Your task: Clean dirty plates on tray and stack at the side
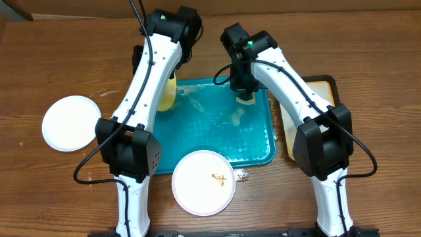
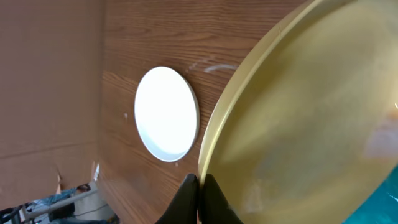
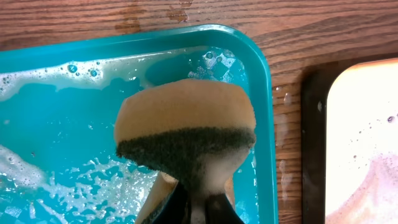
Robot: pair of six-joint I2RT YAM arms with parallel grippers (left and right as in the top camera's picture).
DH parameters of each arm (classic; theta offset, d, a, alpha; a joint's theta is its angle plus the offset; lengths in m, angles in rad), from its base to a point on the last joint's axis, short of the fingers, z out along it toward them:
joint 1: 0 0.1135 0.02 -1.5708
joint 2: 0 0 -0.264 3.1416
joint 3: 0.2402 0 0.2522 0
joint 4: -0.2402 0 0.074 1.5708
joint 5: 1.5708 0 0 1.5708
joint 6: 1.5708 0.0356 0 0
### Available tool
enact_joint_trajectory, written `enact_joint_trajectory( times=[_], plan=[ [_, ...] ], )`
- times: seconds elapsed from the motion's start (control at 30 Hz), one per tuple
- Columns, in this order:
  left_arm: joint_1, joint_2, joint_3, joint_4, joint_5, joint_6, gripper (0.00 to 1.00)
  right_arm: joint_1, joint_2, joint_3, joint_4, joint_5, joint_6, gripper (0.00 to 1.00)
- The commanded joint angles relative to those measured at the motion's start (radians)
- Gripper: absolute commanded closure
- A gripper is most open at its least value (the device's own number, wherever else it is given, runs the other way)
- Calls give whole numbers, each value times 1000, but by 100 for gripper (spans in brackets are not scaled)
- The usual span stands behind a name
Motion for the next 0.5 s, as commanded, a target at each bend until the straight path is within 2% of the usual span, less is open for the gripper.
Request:
enact_joint_trajectory(
  times=[0.0,0.47],
  plan=[
    [13,-10,23,-3,-61,-36,96,-27,-5,19,-2,20,-5,96],
    [14,-10,23,0,-180,-106,96,-100,-5,19,-35,19,-5,96]
  ],
)
